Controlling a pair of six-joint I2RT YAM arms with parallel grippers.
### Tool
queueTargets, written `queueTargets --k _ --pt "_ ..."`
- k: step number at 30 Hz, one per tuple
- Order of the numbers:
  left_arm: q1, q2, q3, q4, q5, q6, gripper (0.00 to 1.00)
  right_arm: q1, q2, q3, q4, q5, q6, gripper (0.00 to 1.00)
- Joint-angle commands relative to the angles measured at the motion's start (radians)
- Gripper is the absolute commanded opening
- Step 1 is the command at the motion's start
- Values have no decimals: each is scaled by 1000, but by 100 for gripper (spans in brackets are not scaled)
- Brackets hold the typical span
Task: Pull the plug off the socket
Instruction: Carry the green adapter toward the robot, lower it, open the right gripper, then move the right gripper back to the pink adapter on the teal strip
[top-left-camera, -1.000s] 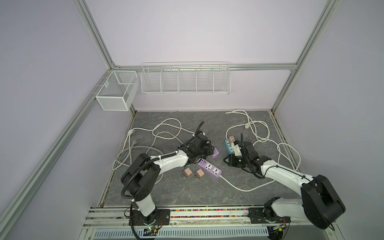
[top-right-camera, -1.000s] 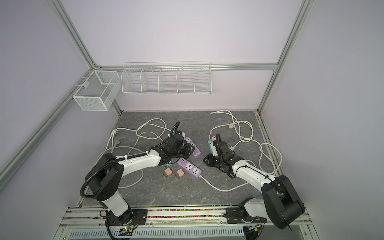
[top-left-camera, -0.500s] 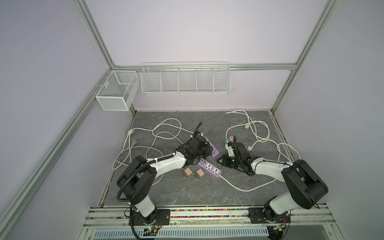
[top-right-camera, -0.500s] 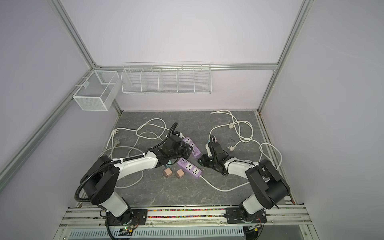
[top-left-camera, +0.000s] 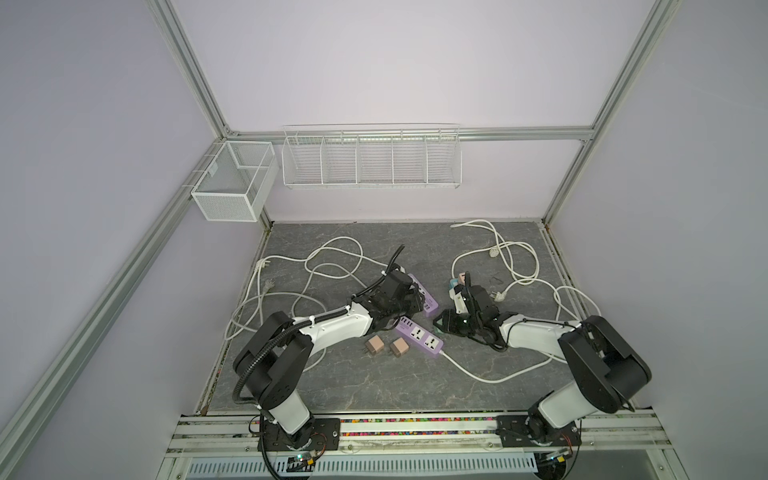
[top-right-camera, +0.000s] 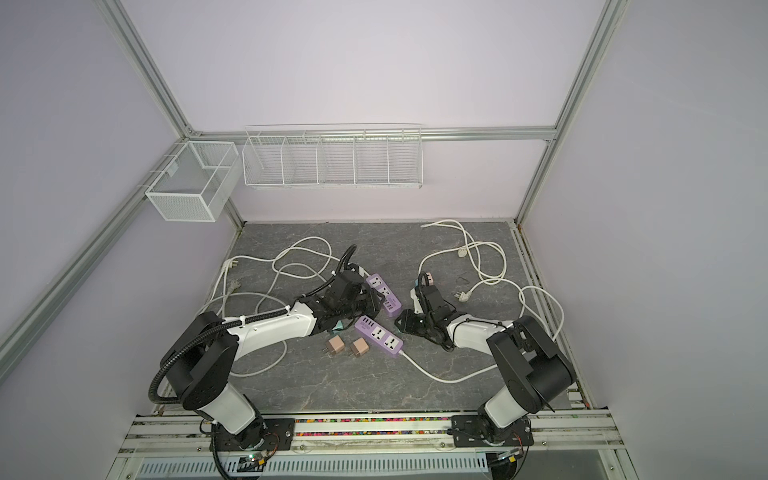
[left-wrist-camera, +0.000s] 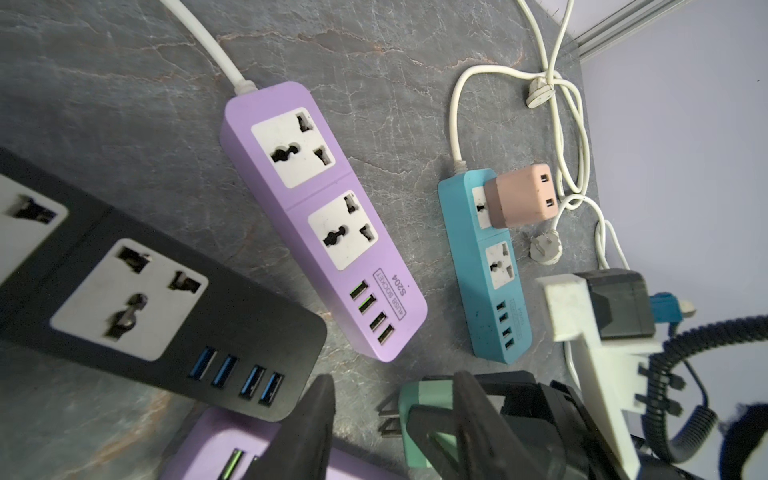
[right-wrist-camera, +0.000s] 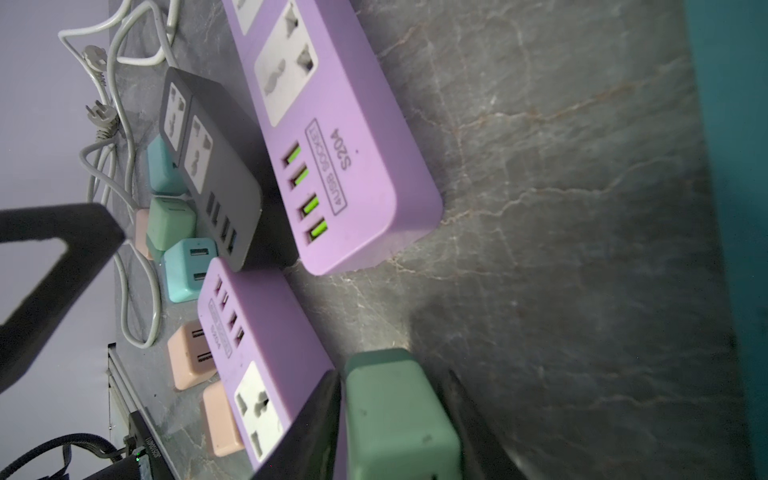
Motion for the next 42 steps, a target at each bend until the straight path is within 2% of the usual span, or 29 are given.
queueTargets --k 1,9,20,28,33,38,42 --pt "2 11 44 -29 -22 -3 49 7 -12 20 -35 19 -27 47" --pt "2 3 48 -39 -30 -1 52 7 -75 42 -163 99 -98 67" --pt "2 -2 67 -26 -26 -2 54 7 -229 68 -358 193 -182 81" --pt "-11 63 177 -44 -6 -2 55 -28 -383 117 -522 265 -284 92" --pt "-23 138 252 -26 31 -12 55 -71 -396 186 -601 303 -354 96" --pt "-24 214 332 -4 73 -9 56 -148 -385 243 -639 290 -386 100" --pt "-26 279 421 -36 91 4 57 -196 -330 342 -679 287 -422 97"
